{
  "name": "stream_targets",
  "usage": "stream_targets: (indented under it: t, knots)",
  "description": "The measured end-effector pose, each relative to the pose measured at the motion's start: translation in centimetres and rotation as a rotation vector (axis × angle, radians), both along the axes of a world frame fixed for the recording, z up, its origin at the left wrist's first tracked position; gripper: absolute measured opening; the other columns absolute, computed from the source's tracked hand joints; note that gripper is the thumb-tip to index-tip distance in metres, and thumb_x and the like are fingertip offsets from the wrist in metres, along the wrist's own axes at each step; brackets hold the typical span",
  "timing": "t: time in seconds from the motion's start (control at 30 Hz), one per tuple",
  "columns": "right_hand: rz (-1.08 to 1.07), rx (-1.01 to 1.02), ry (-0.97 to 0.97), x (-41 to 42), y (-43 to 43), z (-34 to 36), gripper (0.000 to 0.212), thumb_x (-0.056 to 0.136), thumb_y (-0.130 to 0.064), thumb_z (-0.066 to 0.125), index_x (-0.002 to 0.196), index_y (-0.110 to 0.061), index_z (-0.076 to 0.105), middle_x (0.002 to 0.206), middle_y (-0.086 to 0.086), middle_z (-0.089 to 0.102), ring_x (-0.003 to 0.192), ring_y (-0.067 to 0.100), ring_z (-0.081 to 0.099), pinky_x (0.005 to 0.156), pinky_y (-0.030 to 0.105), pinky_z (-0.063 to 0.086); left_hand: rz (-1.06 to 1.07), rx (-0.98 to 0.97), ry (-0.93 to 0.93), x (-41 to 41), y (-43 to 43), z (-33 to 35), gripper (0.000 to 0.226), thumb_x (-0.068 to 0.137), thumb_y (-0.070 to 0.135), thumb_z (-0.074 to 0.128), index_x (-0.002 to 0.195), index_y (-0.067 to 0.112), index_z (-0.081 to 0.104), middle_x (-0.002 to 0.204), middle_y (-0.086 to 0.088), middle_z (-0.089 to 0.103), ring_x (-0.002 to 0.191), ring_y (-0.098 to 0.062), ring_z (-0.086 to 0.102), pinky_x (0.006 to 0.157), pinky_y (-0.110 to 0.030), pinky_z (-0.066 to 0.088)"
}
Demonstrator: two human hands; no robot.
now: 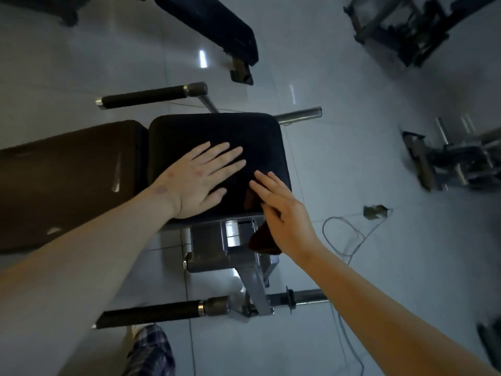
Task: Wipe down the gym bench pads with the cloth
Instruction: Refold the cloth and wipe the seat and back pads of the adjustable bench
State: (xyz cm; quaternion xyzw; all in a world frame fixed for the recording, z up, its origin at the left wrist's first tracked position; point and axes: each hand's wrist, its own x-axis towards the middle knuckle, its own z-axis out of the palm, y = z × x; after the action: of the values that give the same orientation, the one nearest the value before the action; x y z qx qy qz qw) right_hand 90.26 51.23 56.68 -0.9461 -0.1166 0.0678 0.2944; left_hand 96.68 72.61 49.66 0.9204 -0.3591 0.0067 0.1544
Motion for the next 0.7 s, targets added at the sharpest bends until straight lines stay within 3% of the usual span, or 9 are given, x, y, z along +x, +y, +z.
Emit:
stream_targets:
  t: [0.2, 0.3, 0.4, 0.47, 0.57, 0.7]
  knots:
    - [-0.533, 0.423, -0.129, -3.8, 1.9, -1.9, 0.047, 0.099, 0.002, 0.045, 0.137, -0.026, 0.05, 0.149, -0.014, 0.04, 0.141, 0.0, 0.03, 0.116, 0.017, 0.024, -0.05, -0.01, -0.09, 0.1, 0.4, -0.8, 0.055, 0.101, 0.043, 0.022, 0.156, 0.032, 0.022, 0.164, -0.007, 0.015, 0.151, -0.029, 0.013, 0.122, -0.048, 0.01]
    - [-1.006, 0.9, -0.19, -3.5, 4.0, -3.9, 0.039, 0.1, -0.016, 0.046, 0.134, -0.03, 0.056, 0.141, -0.006, 0.054, 0.124, 0.013, 0.055, 0.102, 0.037, 0.049, -0.065, -0.014, -0.085, 0.2, 0.5, -0.8, 0.054, 0.102, 0.046, 0.02, 0.155, 0.035, 0.022, 0.164, -0.009, 0.014, 0.151, -0.031, 0.011, 0.122, -0.049, 0.008]
    - [-1.233, 1.238, -0.259, -1.9, 6.3, -5.3, 0.04, 0.102, -0.021, 0.042, 0.14, -0.029, 0.049, 0.137, 0.001, 0.056, 0.12, 0.022, 0.058, 0.1, 0.049, 0.049, -0.054, -0.007, -0.088, 0.2, 0.5, -0.8, 0.056, 0.1, 0.049, 0.019, 0.155, 0.037, 0.021, 0.165, -0.007, 0.012, 0.151, -0.029, 0.01, 0.123, -0.047, 0.006]
    - [-1.266, 1.249, -0.359, -0.6, 8.1, -5.9, 0.042, 0.104, -0.019, 0.036, 0.144, -0.028, 0.041, 0.142, 0.0, 0.049, 0.127, 0.02, 0.052, 0.106, 0.048, 0.045, -0.054, -0.027, -0.1, 0.4, 0.5, -0.9, 0.056, 0.1, 0.048, 0.022, 0.154, 0.036, 0.023, 0.164, -0.008, 0.015, 0.151, -0.029, 0.012, 0.122, -0.046, 0.007]
    - [-1.372, 0.996, -0.475, 0.8, 10.6, -6.9, 0.055, 0.099, -0.031, 0.032, 0.152, -0.031, 0.022, 0.157, -0.003, 0.03, 0.143, 0.015, 0.031, 0.116, 0.046, 0.031, -0.058, -0.055, -0.11, 0.6, 0.4, -1.1, 0.055, 0.099, 0.046, 0.027, 0.154, 0.036, 0.026, 0.164, -0.009, 0.019, 0.15, -0.029, 0.015, 0.122, -0.047, 0.01]
    - [-1.402, 0.924, -0.448, 0.0, 15.0, -8.8, 0.061, 0.096, -0.034, 0.028, 0.153, -0.042, 0.008, 0.162, -0.009, 0.014, 0.149, 0.011, 0.015, 0.12, 0.046, 0.023, -0.07, -0.058, -0.122, 0.9, 0.5, -1.4, 0.058, 0.097, 0.043, 0.031, 0.154, 0.035, 0.026, 0.163, -0.009, 0.019, 0.15, -0.03, 0.017, 0.122, -0.049, 0.012]
